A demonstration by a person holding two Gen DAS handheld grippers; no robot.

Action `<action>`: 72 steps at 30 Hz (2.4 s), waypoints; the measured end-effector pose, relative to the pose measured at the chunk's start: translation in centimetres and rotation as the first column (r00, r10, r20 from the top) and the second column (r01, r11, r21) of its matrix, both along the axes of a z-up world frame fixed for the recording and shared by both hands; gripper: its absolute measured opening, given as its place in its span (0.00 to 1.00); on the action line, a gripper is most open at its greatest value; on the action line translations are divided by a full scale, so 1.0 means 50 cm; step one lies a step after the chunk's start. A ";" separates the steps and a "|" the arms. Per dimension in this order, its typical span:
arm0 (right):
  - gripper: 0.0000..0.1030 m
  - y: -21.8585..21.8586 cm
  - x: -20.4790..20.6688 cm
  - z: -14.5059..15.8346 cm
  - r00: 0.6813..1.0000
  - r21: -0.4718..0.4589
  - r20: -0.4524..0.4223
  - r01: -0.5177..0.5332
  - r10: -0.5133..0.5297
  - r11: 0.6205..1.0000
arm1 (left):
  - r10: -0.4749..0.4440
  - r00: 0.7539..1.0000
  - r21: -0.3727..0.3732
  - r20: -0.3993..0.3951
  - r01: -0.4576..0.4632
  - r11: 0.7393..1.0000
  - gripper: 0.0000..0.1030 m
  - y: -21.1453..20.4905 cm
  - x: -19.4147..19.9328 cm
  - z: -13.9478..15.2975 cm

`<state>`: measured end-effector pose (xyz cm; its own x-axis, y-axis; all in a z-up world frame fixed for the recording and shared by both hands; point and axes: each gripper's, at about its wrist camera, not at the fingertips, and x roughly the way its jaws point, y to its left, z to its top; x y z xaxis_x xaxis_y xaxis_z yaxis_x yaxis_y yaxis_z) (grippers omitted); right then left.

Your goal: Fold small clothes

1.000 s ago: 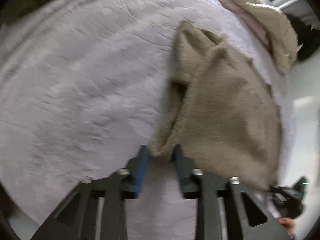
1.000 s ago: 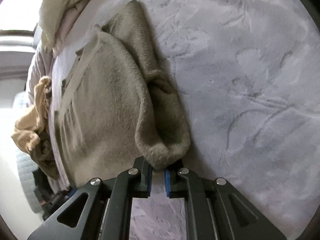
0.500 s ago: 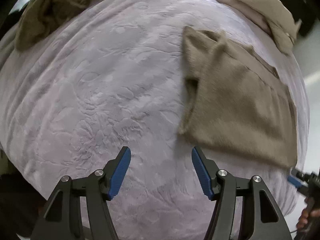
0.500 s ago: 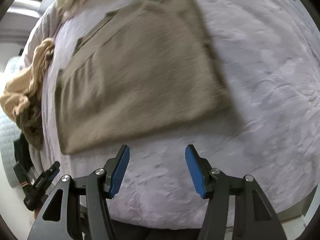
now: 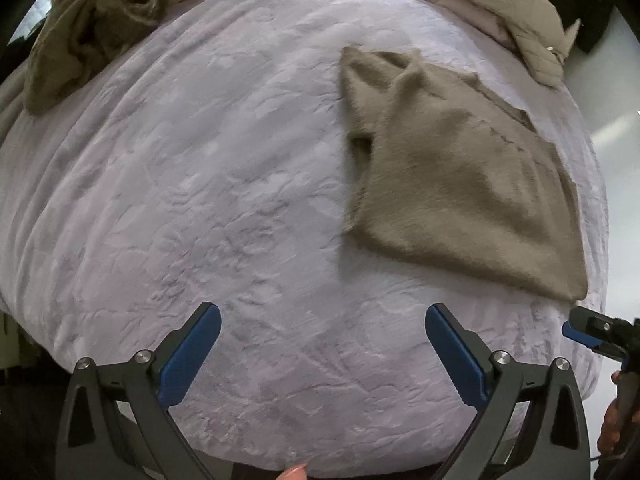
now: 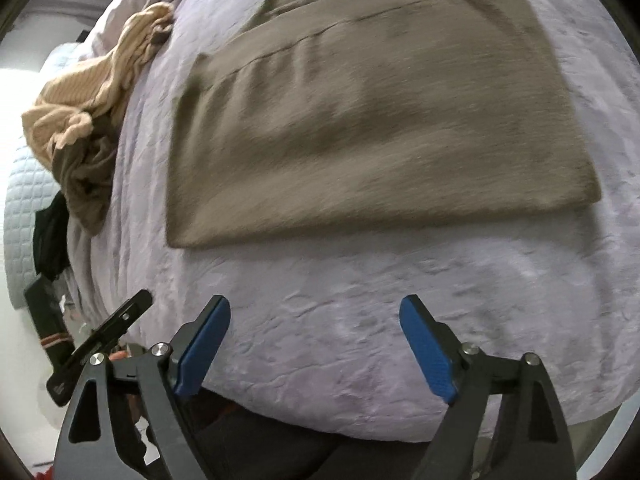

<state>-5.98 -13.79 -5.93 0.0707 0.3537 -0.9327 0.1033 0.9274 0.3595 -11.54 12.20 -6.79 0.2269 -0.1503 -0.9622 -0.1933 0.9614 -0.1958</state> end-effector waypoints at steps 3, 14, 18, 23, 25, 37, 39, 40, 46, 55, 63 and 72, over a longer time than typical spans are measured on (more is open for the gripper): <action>0.86 0.024 -0.006 -0.002 1.000 0.000 0.000 -0.023 0.023 1.000 | 0.022 1.000 -0.004 -0.016 -0.022 1.000 0.99 0.022 -0.009 -0.012; 0.86 0.079 -0.008 -0.028 0.994 -0.048 -0.083 -0.072 0.068 0.996 | 0.044 0.999 -0.017 -0.023 -0.044 0.999 0.99 0.050 -0.036 -0.016; 0.86 0.103 -0.009 -0.036 0.993 -0.008 -0.095 -0.074 0.073 0.997 | 0.032 0.999 -0.001 -0.008 -0.032 0.999 0.99 0.048 -0.035 -0.020; 0.86 0.142 0.004 -0.073 0.989 0.090 -0.142 -0.032 0.044 0.995 | 0.064 0.998 -0.021 0.005 -0.064 0.998 0.99 0.060 -0.040 -0.027; 0.86 0.159 0.019 -0.095 0.990 0.159 -0.140 0.022 0.001 0.987 | 0.091 0.996 -0.030 0.004 -0.091 0.995 0.99 0.072 -0.045 -0.031; 0.76 0.175 0.068 -0.239 0.893 0.499 -0.213 0.449 -0.397 0.741 | 0.248 0.968 -0.055 -0.021 -0.249 0.967 0.99 0.157 -0.089 -0.059; 0.37 0.171 0.067 -0.250 0.865 0.541 -0.273 0.500 -0.421 0.676 | 0.256 0.967 -0.065 -0.021 -0.257 0.964 0.99 0.159 -0.088 -0.060; 0.09 0.173 0.068 -0.250 0.865 0.554 -0.287 0.501 -0.412 0.665 | 0.254 0.967 -0.066 -0.018 -0.254 0.965 0.99 0.159 -0.086 -0.059; 0.08 0.182 0.081 -0.187 0.934 0.537 -0.162 0.355 -0.319 0.765 | 0.227 0.974 -0.068 0.027 -0.224 0.972 0.99 0.149 -0.074 -0.038; 0.11 0.214 0.077 -0.238 0.958 0.422 -0.193 0.277 -0.213 0.863 | 0.199 0.980 -0.053 -0.006 -0.199 0.979 0.99 0.131 -0.066 -0.065; 0.23 0.217 0.061 -0.182 0.985 0.284 -0.170 0.069 -0.021 0.956 | 0.174 0.985 -0.048 -0.010 -0.175 0.983 0.99 0.097 -0.044 -0.057; 0.67 0.149 0.052 -0.149 0.986 0.229 -0.161 0.089 -0.052 0.969 | 0.124 0.992 -0.040 -0.013 -0.124 0.991 0.99 0.052 -0.009 -0.040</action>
<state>-3.35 -6.35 -13.39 -0.0330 0.5633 -0.8256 0.2357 0.8071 0.5413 -11.98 14.79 -8.77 0.2365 -0.1603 -0.9583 -0.3129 0.9212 -0.2313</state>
